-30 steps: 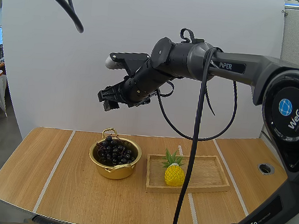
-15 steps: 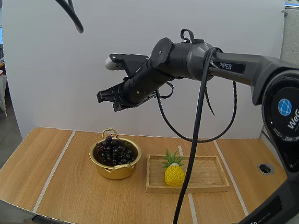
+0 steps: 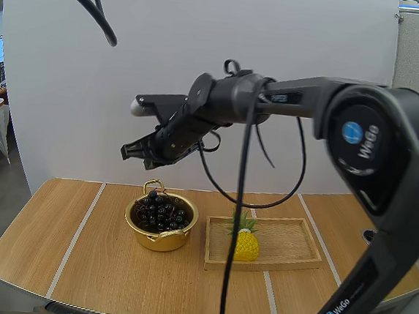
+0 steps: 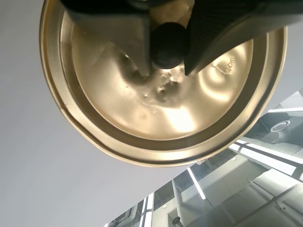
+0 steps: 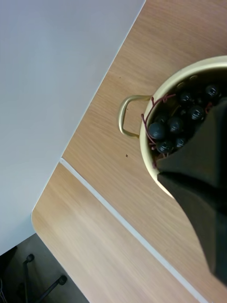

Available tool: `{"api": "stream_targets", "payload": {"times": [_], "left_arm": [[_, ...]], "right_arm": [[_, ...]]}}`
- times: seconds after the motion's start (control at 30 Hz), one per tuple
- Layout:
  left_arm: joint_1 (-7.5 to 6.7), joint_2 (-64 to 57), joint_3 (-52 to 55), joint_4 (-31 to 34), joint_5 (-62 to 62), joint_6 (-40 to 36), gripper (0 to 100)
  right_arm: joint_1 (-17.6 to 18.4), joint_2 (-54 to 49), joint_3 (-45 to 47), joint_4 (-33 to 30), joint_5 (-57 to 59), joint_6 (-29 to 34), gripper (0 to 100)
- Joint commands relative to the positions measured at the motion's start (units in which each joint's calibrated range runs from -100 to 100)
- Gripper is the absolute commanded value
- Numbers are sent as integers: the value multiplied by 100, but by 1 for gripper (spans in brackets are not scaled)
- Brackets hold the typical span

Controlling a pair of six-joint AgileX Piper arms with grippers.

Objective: Open the pot, put the grape inside, and close it

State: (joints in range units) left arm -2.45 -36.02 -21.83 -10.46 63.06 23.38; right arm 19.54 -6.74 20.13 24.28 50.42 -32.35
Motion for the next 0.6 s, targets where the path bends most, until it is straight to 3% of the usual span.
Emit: {"api": "stream_targets", "payload": {"times": [0.0,0.57], "left_arm": [[-21,-37,-52,8,-151,-54,0],[-21,-37,-52,8,-151,-54,0]], "right_arm": [[6,463,-43,-239,-661,-49,0],[6,1253,-575,-372,-953,-31,0]]}}
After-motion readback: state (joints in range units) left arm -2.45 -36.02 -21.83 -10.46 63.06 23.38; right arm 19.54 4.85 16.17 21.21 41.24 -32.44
